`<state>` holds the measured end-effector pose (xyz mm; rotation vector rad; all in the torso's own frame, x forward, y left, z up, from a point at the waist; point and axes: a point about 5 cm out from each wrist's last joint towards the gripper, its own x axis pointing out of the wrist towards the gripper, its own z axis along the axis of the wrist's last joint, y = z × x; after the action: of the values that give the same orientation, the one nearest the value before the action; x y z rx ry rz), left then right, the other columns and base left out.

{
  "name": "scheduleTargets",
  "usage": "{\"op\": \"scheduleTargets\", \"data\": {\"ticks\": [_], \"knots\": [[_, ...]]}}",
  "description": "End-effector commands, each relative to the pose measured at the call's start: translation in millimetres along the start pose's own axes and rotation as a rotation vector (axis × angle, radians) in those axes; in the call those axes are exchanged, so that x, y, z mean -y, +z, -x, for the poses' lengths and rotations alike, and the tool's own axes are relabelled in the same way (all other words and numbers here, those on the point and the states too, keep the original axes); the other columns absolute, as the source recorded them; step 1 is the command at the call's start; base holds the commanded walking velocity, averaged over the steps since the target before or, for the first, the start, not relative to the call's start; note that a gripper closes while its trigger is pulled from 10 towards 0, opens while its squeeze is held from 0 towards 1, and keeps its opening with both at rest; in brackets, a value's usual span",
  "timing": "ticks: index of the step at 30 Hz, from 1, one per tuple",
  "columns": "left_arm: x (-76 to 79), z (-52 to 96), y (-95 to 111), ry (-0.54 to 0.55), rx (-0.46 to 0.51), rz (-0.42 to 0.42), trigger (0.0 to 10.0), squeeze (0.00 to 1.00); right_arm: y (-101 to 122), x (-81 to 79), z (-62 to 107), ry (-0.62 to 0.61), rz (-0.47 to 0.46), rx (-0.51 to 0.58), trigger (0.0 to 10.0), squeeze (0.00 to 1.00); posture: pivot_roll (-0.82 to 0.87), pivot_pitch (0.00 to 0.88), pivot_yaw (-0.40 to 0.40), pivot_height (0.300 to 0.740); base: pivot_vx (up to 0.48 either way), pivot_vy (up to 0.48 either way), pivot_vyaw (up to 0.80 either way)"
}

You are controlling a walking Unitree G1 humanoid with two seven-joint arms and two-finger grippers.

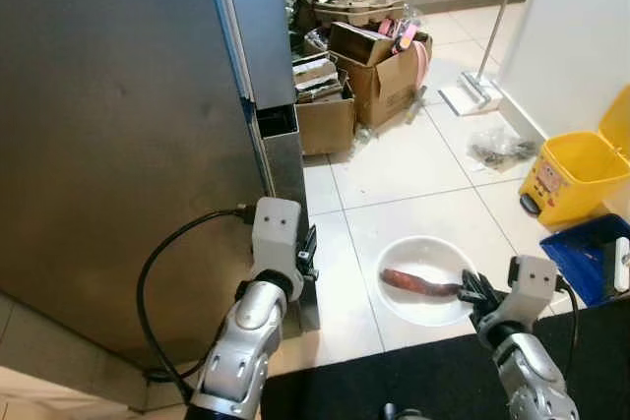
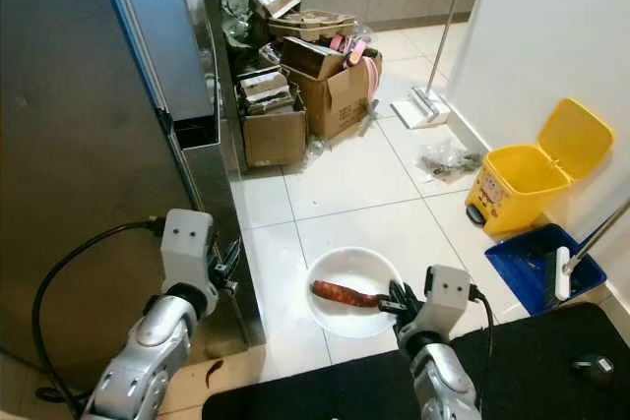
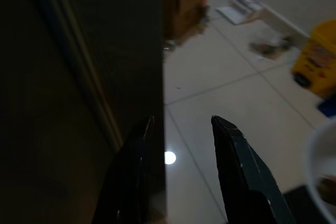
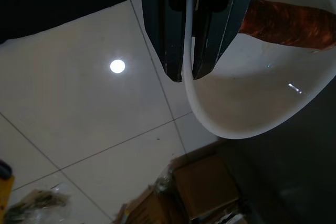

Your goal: Restocking fridge

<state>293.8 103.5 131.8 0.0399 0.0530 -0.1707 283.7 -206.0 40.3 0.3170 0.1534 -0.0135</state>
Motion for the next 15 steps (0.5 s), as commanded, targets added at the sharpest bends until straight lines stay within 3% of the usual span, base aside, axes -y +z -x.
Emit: {"op": "scheduleTargets", "data": {"ticks": [1,2,6,8,15], "knots": [[-0.2,-0.5,-4.9,0.048,-0.003,-0.004,9.6,0.00,-2.5,3.1,3.6,0.000,-0.007,0.012,10.0,0.00,-0.09,0.146,0.022,0.717,0.000,0.000,0.00],[-1.8,-0.7,-3.8,0.065,0.006,0.000,5.0,0.00,-2.1,2.8,3.5,0.005,-0.005,0.017,10.0,0.00,-0.09,0.145,0.022,0.717,0.000,0.000,0.00],[-4.6,-0.3,-2.1,0.094,0.025,-0.014,4.2,0.00,-2.0,2.2,3.2,0.015,-0.002,0.022,10.0,0.00,-0.10,0.146,0.023,0.717,0.000,0.000,0.00],[-9.6,2.8,-2.8,0.122,0.030,-0.027,0.0,0.00,-2.7,1.2,2.8,0.023,-0.001,0.021,10.0,0.00,-0.09,0.144,0.025,0.717,0.000,0.000,0.00],[-10.9,5.6,-7.8,0.135,0.019,-0.006,0.0,0.00,-4.3,-1.6,1.0,0.034,-0.002,0.017,10.0,0.00,-0.08,0.138,0.024,0.717,0.000,0.000,0.00]]}}
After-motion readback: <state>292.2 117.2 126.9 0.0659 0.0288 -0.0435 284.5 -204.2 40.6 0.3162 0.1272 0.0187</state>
